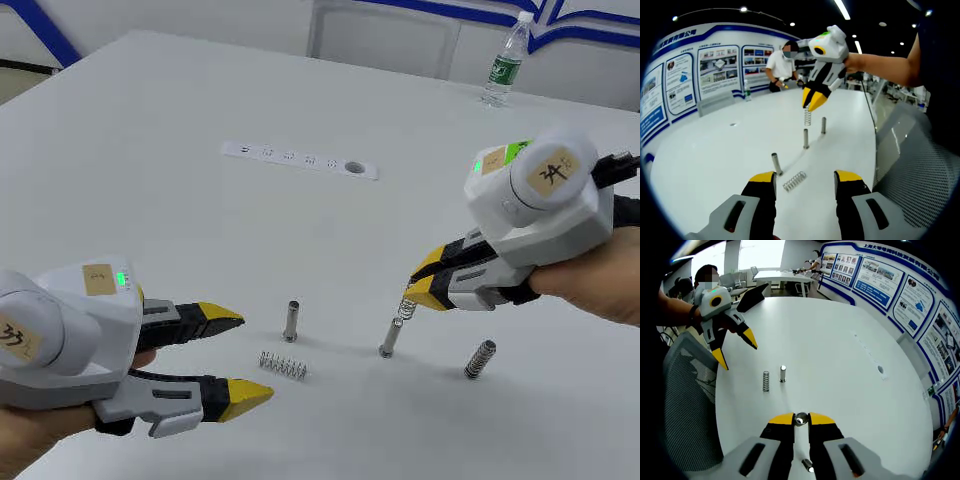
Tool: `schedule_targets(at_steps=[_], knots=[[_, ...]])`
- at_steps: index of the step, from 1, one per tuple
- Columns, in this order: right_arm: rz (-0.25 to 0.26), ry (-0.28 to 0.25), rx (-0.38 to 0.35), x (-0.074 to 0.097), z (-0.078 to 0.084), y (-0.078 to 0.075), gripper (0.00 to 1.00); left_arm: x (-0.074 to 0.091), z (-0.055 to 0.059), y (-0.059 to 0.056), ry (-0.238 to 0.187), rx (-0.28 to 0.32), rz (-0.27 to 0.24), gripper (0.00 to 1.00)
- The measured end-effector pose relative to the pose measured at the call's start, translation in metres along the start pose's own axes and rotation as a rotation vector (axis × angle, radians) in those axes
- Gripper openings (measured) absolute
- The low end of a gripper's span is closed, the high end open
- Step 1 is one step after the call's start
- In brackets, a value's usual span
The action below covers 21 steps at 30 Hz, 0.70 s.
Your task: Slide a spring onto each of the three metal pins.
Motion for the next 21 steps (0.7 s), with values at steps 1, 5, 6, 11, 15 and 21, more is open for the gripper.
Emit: schedule_targets(at_steps=[1,5,6,11,15,21], knots=[[-0.001,0.0,0.001,-0.001,0.0,0.0,0.11,0.0,0.0,0.0,0.001,0.001,0.0,0.47],[-0.009,-0.005,-0.005,-0.004,0.0,0.0,0.11,0.0,0.001,0.0,0.002,0.005,-0.001,0.47],[-0.01,-0.003,-0.005,-0.005,0.001,0.0,0.11,0.0,0.001,0.0,0.003,0.005,-0.001,0.47],[-0.01,0.004,-0.003,-0.007,0.003,-0.002,0.11,0.0,0.001,0.002,0.005,0.006,-0.003,0.47],[-0.013,0.005,-0.009,-0.01,0.005,-0.002,0.11,0.0,0.002,0.002,0.005,0.007,-0.004,0.46],[-0.013,0.012,-0.006,-0.012,0.006,-0.002,0.11,0.0,0.003,0.003,0.008,0.009,-0.003,0.46]])
Point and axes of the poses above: the centre of the closed fingertips' face, and the gripper's own axes: x roughly backward along the fingers, y roughly to its left, z roughly out of its underside, the point moved 10 cm from there along x, roughly backward along the fingers, and after that the axes turned 8 degrees about x, right-handed, at the moved point
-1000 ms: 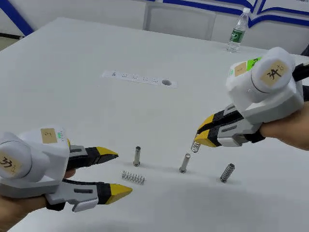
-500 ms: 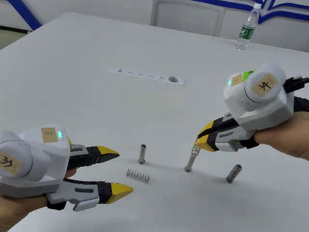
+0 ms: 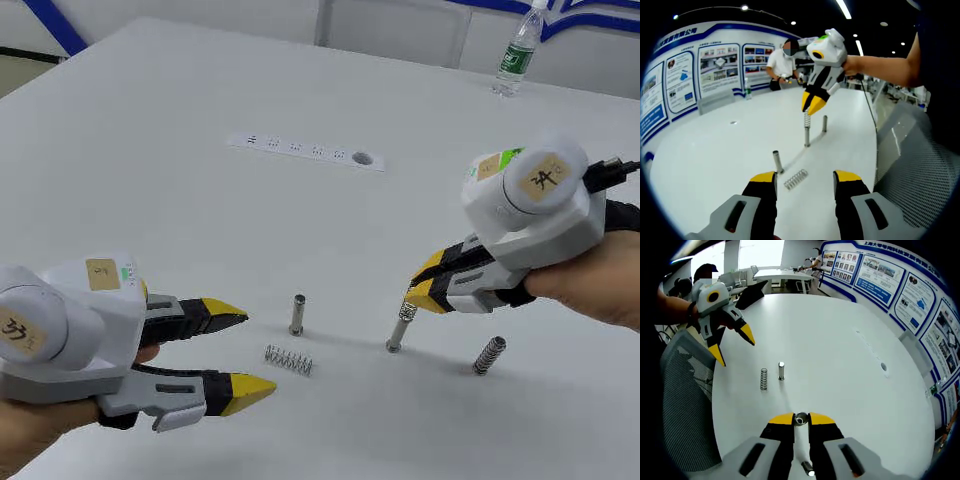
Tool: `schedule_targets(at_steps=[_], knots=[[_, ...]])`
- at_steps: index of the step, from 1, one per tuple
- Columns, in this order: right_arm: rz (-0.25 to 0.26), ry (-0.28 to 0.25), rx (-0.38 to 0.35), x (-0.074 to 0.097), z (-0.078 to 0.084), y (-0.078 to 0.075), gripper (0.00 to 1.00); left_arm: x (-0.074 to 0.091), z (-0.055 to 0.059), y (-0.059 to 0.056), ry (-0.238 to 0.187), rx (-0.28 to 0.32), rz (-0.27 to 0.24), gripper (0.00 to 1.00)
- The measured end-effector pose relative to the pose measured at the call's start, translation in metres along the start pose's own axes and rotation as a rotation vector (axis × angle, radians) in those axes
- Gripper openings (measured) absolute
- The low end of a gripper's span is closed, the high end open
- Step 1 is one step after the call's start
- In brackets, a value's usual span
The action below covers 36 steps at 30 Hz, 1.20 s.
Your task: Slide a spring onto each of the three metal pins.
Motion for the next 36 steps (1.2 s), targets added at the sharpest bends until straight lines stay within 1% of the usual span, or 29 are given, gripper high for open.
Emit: schedule_targets(at_steps=[10,21,26,31,34,36], knots=[[-0.003,0.009,-0.014,-0.008,0.006,0.002,0.11,0.0,0.001,0.002,0.003,0.003,-0.001,0.46],[-0.017,0.019,-0.05,-0.026,0.021,0.004,0.11,-0.001,0.001,0.002,0.009,0.004,0.002,0.46],[-0.011,0.02,-0.053,-0.033,0.025,0.006,0.12,-0.001,0.002,0.003,0.013,0.008,0.0,0.46],[-0.016,0.028,-0.059,-0.041,0.03,0.007,0.12,-0.002,0.002,0.003,0.016,0.01,0.0,0.46],[-0.022,0.033,-0.06,-0.043,0.032,0.007,0.12,-0.002,0.002,0.003,0.016,0.013,0.0,0.46],[-0.024,0.026,-0.061,-0.043,0.031,0.008,0.12,-0.002,0.002,0.003,0.016,0.013,0.0,0.46]])
Point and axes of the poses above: the centre of the closed fingertips' face, and the gripper's own axes: x roughly backward along the fingers, y roughly to its left, z roughly out of its underside, the point moved 10 cm from there along x, roughly backward along the fingers, and after that the axes turned 8 degrees about x, right-handed, at the moved point
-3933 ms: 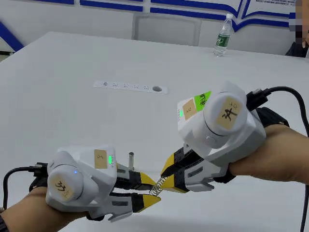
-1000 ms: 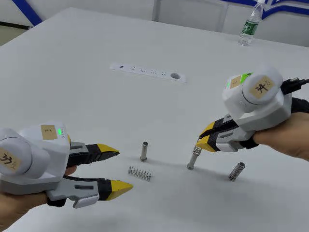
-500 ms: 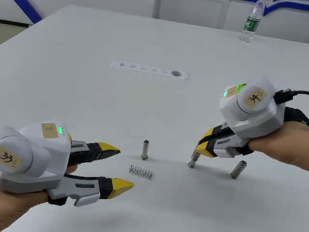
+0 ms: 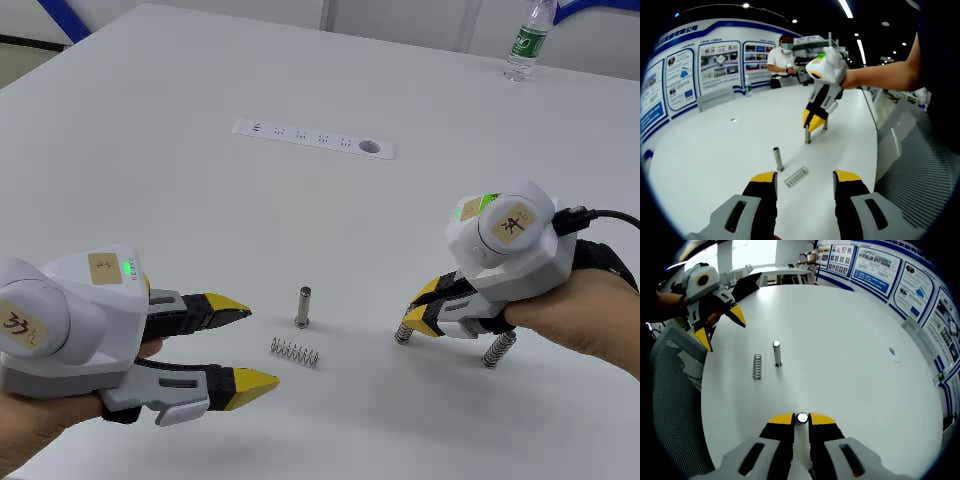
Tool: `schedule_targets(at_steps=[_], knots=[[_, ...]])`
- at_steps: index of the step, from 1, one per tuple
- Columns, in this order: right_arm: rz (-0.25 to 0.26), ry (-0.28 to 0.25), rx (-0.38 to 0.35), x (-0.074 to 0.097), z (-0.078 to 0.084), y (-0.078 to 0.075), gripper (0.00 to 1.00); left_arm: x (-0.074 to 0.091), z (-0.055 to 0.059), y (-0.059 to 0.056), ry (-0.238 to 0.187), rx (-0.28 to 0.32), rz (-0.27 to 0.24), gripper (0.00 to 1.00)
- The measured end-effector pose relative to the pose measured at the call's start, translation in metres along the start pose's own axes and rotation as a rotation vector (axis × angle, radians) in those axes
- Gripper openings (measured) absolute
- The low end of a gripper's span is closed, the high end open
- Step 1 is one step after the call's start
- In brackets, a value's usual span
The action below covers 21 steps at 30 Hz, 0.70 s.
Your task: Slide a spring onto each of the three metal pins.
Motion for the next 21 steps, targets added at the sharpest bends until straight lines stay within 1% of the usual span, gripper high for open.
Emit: schedule_targets(at_steps=[5,11,16,18,21], knots=[[0.0,0.013,0.007,0.0,0.002,0.001,0.13,0.0,0.001,0.0,0.001,0.002,-0.001,0.46],[0.011,0.002,0.005,0.006,-0.001,0.0,0.15,0.0,0.001,-0.001,0.002,-0.001,0.001,0.46],[0.032,-0.019,0.015,0.017,-0.01,0.004,0.17,-0.001,0.0,-0.002,-0.003,-0.008,0.004,0.46],[0.043,-0.03,0.035,0.021,-0.017,0.006,0.18,0.0,0.0,-0.003,-0.001,-0.011,0.006,0.46],[0.045,-0.047,0.052,0.025,-0.026,0.011,0.18,0.001,-0.001,-0.004,-0.002,-0.015,0.007,0.46]])
Point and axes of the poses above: the centre of the closed fingertips' face, and the gripper's own axes: x roughly backward along the fingers, y roughly to its left, z roughly out of its underside, the point moved 10 cm from there along x, roughly backward along the fingers, and after that the axes turned 8 degrees about x, right-handed, at the moved point
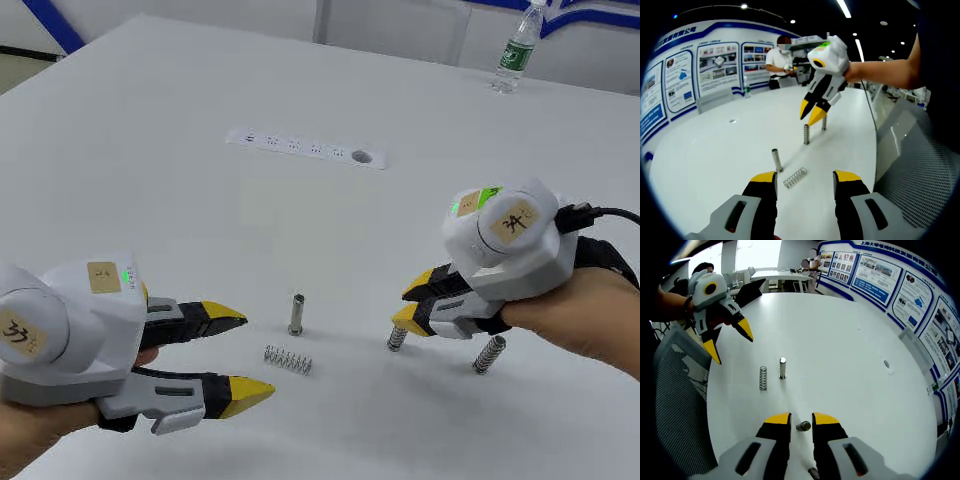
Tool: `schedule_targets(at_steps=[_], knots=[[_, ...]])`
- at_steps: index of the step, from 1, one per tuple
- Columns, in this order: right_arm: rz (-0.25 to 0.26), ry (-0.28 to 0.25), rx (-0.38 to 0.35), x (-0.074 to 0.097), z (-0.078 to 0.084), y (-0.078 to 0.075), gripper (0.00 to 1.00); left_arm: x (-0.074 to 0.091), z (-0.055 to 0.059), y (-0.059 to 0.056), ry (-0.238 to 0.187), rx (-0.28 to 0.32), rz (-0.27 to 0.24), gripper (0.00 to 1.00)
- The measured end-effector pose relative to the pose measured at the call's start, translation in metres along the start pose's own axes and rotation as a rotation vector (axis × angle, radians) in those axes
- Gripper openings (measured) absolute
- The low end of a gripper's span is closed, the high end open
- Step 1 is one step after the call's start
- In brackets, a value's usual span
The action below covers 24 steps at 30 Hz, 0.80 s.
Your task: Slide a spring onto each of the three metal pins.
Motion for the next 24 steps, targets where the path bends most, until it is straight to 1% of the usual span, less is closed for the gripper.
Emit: schedule_targets(at_steps=[3,6,9,15,24], knots=[[-0.005,-0.013,0.025,-0.001,-0.009,0.005,0.18,0.001,-0.001,0.0,-0.003,-0.004,-0.001,0.46],[-0.027,-0.022,0.047,-0.007,-0.018,0.013,0.18,0.003,-0.002,-0.001,-0.004,-0.009,-0.003,0.46],[-0.055,-0.024,0.056,-0.016,-0.023,0.021,0.18,0.005,-0.002,0.0,-0.004,-0.011,-0.007,0.46],[-0.104,-0.025,0.065,-0.033,-0.029,0.033,0.17,0.008,-0.001,0.0,-0.003,-0.014,-0.014,0.46],[-0.165,-0.017,0.061,-0.056,-0.03,0.045,0.17,0.009,-0.001,0.0,0.004,-0.015,-0.019,0.46]])
Point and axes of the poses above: the centre of the closed fingertips' face, and the gripper's own axes: x roughly backward along the fingers, y roughly to its left, z roughly out of its underside, the point moved 10 cm from there along x, roughly backward along the fingers, and after that the axes turned 8 degrees about x, right-handed, at the moved point
